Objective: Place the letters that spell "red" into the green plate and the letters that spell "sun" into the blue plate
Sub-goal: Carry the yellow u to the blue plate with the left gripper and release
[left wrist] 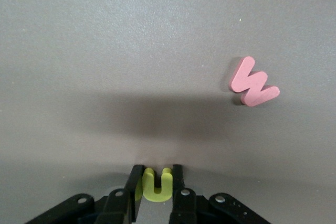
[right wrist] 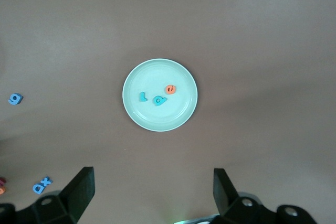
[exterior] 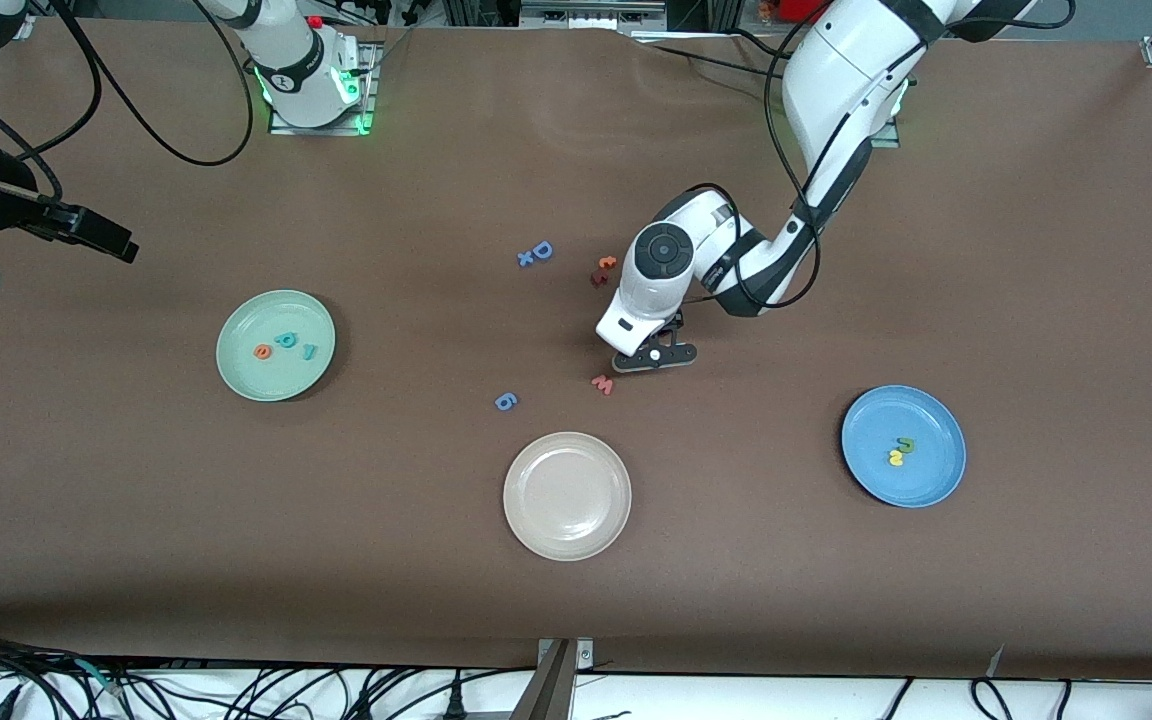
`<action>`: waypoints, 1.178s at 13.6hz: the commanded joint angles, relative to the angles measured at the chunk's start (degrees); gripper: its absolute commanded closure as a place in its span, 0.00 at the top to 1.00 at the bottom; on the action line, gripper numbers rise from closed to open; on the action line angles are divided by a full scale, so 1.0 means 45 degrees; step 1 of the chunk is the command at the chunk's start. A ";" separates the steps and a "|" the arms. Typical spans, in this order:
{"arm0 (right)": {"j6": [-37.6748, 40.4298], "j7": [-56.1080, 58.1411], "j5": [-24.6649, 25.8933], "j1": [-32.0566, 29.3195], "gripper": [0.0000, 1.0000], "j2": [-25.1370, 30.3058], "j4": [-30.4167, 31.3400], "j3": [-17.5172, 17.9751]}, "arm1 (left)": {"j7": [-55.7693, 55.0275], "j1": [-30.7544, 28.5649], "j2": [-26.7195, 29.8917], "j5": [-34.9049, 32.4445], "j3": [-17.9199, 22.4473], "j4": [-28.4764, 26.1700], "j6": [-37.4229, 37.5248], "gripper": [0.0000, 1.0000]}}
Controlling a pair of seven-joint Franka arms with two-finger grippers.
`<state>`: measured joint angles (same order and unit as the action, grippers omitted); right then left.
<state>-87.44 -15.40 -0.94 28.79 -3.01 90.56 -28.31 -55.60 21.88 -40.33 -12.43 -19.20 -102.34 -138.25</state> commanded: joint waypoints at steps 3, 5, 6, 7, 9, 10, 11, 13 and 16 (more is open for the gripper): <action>0.0193 0.0161 -0.0006 0.0047 1.00 0.0180 -0.0104 -0.0057 | 0.0496 -0.0485 0.0191 -0.0364 -0.0107 0.0512 0.0948 0.11; 0.0193 0.0161 -0.0025 0.0047 1.00 0.0180 -0.0104 -0.0057 | 0.1531 -0.0993 0.0211 -0.0266 -0.0478 0.1644 0.2803 0.02; 0.0154 0.0200 -0.0025 0.0047 1.00 0.0180 -0.0104 -0.0057 | 0.2058 -0.1247 0.0211 -0.0227 -0.0556 0.1959 0.3314 0.02; 0.0076 0.0220 -0.0045 0.0047 1.00 0.0160 -0.0104 -0.0076 | 0.2605 -0.1501 0.0211 -0.0014 -0.0596 0.2233 0.3609 0.02; 0.0056 0.0200 -0.0045 0.0047 1.00 0.0160 -0.0143 -0.0076 | 0.4223 -0.2105 0.0289 0.0261 -0.0596 0.2818 0.4524 0.02; 0.0037 0.0200 -0.0045 0.0047 1.00 0.0160 -0.0143 -0.0057 | 0.5043 -0.2379 0.0502 0.0359 -0.0577 0.2976 0.5033 0.02; 0.0056 0.0181 -0.0045 0.0047 1.00 0.0160 -0.0143 0.0001 | 0.5767 -0.2614 0.0717 0.0379 -0.0557 0.2997 0.5425 0.02; 0.0114 0.0200 -0.0026 0.0047 1.00 0.0180 -0.0163 0.0060 | 0.7251 -0.3219 0.1049 0.0360 -0.0538 0.3017 0.6128 0.02; -0.0021 0.0200 -0.0025 0.0047 1.00 0.0180 -0.0163 0.0080 | 0.9421 -0.4039 0.1344 0.0204 -0.0401 0.2997 0.6891 0.01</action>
<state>-87.56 -15.21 -0.94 28.82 -3.00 90.21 -27.99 -19.25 5.81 -35.94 -12.21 -21.00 -88.28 -109.59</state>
